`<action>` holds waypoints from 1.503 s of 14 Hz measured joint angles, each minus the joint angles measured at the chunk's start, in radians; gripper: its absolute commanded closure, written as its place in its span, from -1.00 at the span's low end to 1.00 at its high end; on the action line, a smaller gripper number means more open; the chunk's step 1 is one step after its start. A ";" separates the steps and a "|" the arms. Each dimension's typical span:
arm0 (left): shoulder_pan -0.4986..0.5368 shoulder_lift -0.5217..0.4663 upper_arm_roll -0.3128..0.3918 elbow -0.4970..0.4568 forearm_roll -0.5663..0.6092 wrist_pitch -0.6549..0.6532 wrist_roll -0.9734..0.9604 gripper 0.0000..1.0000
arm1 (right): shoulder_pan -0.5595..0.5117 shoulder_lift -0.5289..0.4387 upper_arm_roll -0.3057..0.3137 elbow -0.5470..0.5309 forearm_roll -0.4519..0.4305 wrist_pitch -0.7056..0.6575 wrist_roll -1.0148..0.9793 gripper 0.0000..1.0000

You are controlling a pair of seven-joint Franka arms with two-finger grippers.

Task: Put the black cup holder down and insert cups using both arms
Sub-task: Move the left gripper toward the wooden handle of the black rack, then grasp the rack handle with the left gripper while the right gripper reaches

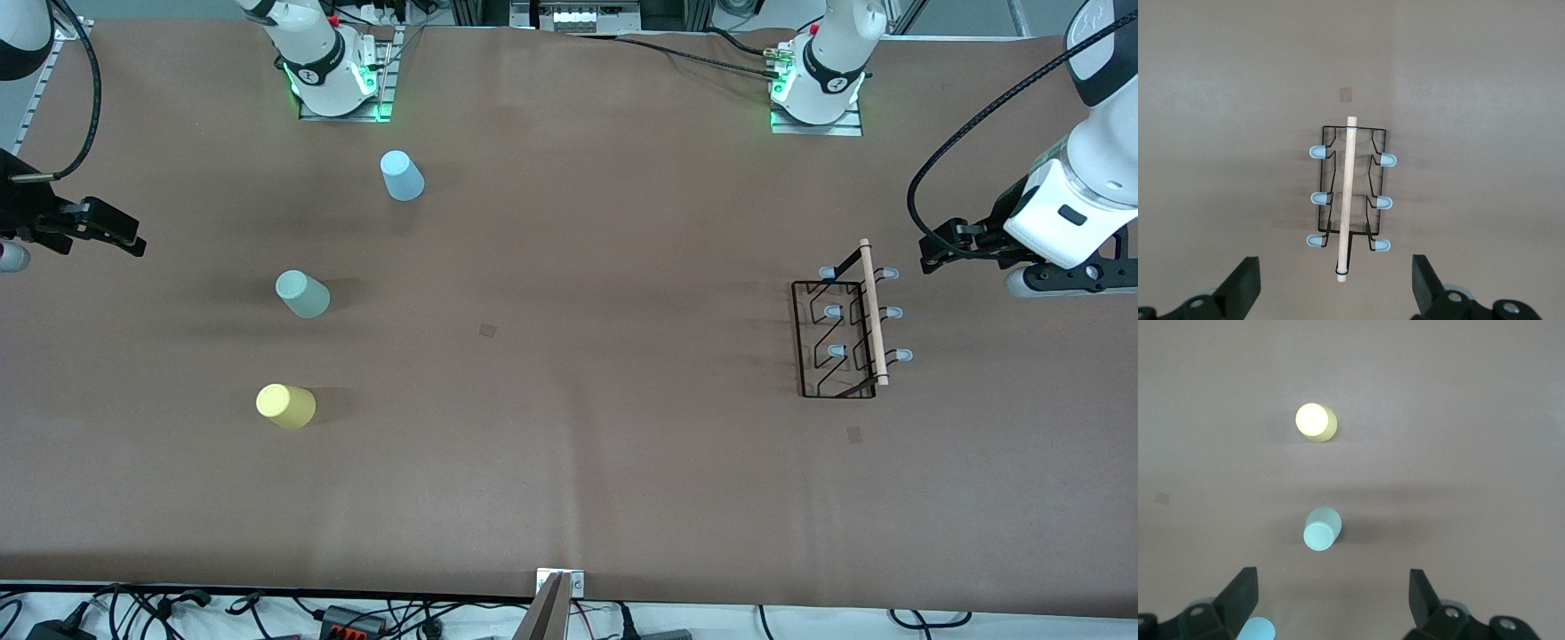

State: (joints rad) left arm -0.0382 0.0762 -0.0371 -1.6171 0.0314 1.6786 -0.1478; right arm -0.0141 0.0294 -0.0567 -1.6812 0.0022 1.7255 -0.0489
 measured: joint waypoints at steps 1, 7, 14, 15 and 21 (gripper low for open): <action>0.000 0.000 0.000 0.000 0.000 0.000 0.000 -1.00 | 0.000 0.000 0.000 0.000 0.000 0.000 0.000 -1.00; -0.002 0.000 0.000 0.000 -0.009 0.000 0.000 -1.00 | 0.000 0.000 0.005 0.000 0.000 0.000 0.000 -1.00; -0.017 0.031 -0.004 -0.121 -0.034 0.145 0.000 -1.00 | 0.000 0.000 0.005 -0.001 0.000 0.000 0.000 -1.00; -0.016 0.028 -0.004 -0.194 -0.034 0.236 0.000 -1.00 | 0.000 0.000 0.005 -0.001 0.000 0.000 -0.001 -1.00; -0.013 -0.011 -0.002 -0.540 -0.034 0.615 0.001 -1.00 | 0.001 0.016 0.008 -0.009 0.000 -0.001 -0.001 -1.00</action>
State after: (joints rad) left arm -0.0512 0.0655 -0.0393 -2.1569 -0.0028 2.2938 -0.1473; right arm -0.0136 0.0457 -0.0490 -1.6901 0.0022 1.7242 -0.0496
